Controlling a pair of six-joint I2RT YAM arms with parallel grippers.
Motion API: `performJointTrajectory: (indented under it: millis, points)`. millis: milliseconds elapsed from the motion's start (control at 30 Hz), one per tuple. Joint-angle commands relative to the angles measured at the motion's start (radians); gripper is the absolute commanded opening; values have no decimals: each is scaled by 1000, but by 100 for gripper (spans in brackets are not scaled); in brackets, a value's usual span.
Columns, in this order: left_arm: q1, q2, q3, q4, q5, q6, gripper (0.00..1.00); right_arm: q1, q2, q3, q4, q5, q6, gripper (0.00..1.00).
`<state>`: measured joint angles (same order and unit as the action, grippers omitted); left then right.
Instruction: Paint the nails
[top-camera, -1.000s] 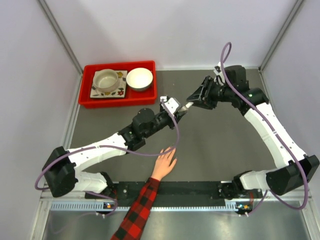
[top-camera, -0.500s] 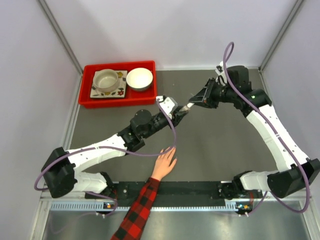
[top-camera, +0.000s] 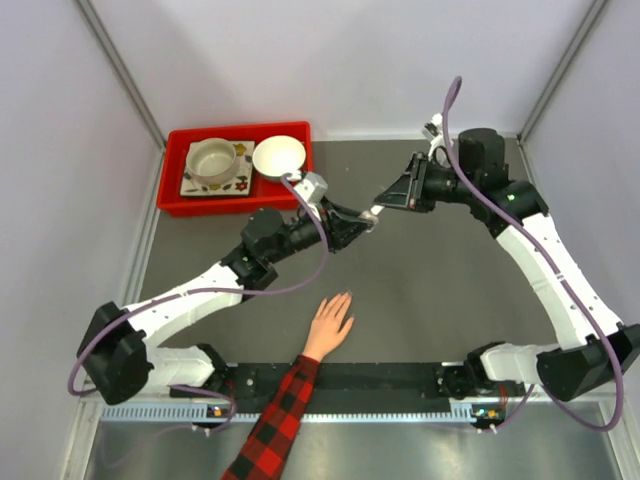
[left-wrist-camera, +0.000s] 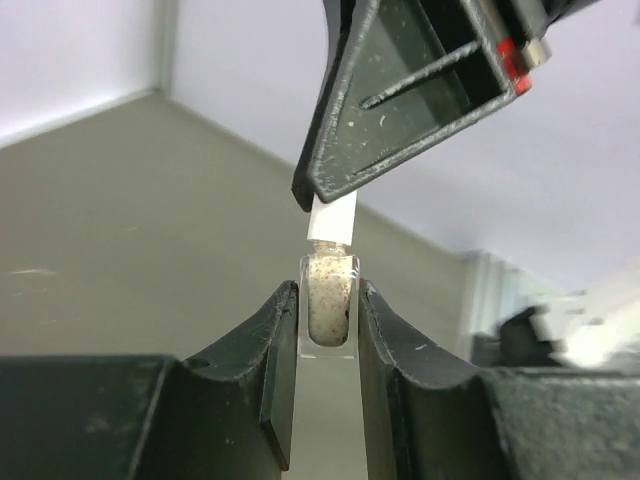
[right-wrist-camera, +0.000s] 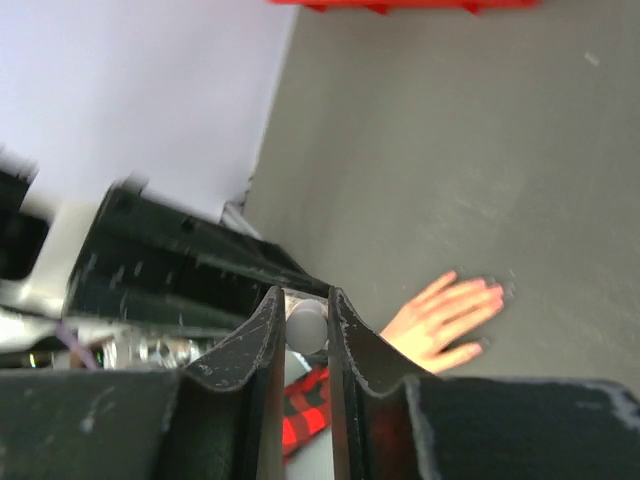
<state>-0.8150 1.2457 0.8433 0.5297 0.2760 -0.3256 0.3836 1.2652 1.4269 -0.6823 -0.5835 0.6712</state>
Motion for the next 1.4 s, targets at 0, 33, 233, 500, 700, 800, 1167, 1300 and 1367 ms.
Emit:
performJointTrajectory:
  millis: [0, 33, 233, 500, 700, 800, 1167, 1300, 1367]
  points:
    - [144, -57, -41, 252, 314, -396, 0, 12, -104, -6, 220, -188, -150, 0]
    - [164, -46, -56, 297, 353, -453, 0, 12, -118, -11, 243, -232, -172, 0]
    - [194, 95, 19, 658, 584, -849, 0, 12, -202, -19, 404, -393, -212, 0]
    - [188, 209, 93, 934, 615, -1195, 0, 11, -198, 96, 279, -320, -266, 0]
    - [189, 101, 73, 614, 644, -913, 0, 12, -196, 129, 204, -227, -262, 0]
    - [188, 66, 65, 462, 652, -756, 0, 12, -191, 127, 179, -173, -251, 0]
    - [198, -69, -22, 116, 555, -261, 0, 11, -222, 112, 87, -44, -174, 0]
    - [197, -103, -84, 194, 575, -282, 0, 12, -236, 61, 66, 0, -182, 0]
    - [198, -115, -117, 257, 575, -302, 0, 12, -245, 20, 76, 11, -188, 0]
